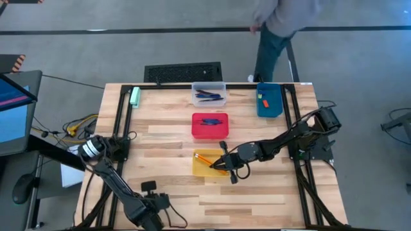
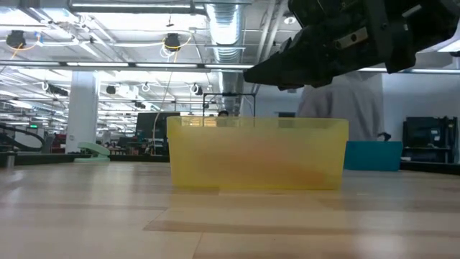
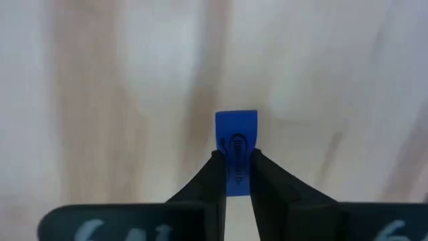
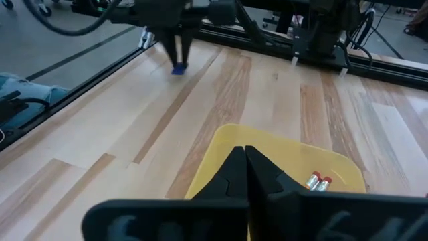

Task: Sort crayons/erasers/pens/pencils in bins
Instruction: Put the blue eraser into the blue bin

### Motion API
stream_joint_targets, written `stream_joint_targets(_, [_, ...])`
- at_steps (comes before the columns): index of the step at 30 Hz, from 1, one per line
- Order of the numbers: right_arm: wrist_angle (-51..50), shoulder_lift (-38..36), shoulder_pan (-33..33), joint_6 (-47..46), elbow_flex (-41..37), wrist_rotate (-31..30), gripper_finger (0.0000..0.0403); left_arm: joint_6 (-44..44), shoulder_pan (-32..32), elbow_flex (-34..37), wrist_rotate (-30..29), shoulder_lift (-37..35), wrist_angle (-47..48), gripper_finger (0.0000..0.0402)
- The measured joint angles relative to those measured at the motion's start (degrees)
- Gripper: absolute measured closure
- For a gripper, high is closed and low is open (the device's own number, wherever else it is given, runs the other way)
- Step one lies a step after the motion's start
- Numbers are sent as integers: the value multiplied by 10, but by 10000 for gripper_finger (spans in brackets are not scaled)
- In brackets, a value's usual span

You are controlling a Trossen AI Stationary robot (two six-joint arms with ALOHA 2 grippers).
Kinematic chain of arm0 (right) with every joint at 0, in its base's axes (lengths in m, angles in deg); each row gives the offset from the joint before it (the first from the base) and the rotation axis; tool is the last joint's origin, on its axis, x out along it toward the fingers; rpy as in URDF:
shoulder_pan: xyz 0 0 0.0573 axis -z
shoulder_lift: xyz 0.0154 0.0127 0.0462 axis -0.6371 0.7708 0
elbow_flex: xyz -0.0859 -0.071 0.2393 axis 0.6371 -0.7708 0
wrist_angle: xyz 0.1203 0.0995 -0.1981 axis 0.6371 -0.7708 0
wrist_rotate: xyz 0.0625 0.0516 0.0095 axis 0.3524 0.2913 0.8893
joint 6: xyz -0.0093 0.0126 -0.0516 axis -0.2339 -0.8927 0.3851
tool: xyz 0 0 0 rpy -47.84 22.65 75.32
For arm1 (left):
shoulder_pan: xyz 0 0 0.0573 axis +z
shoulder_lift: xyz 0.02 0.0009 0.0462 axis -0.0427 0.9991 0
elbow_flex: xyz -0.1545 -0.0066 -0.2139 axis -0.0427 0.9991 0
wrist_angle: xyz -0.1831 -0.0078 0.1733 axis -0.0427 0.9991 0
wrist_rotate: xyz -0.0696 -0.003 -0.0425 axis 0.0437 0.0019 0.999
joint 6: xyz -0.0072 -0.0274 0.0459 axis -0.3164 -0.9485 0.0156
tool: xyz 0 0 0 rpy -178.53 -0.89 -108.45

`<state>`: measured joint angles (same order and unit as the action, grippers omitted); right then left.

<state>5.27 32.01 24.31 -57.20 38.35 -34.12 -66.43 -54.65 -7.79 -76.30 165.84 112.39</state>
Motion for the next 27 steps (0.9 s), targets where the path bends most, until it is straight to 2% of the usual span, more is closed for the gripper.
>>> stream_joint_targets(5, [1, 0, 0, 0, 0, 0, 397, 7, -1, 0, -74, -10, 10, 372])
stream_joint_targets(14, [1, 0, 0, 3, 0, 0, 399, 28, 5, 17, -140, -17, 14, 374])
stream_joint_targets(20, [1, 0, -1, 4, 0, 0, 398, 69, 20, 95, -145, -56, -78, 379])
stream_joint_targets(27, [-16, 0, -15, 31, 21, -13, 397, 171, 69, 174, -147, -125, -183, 388])
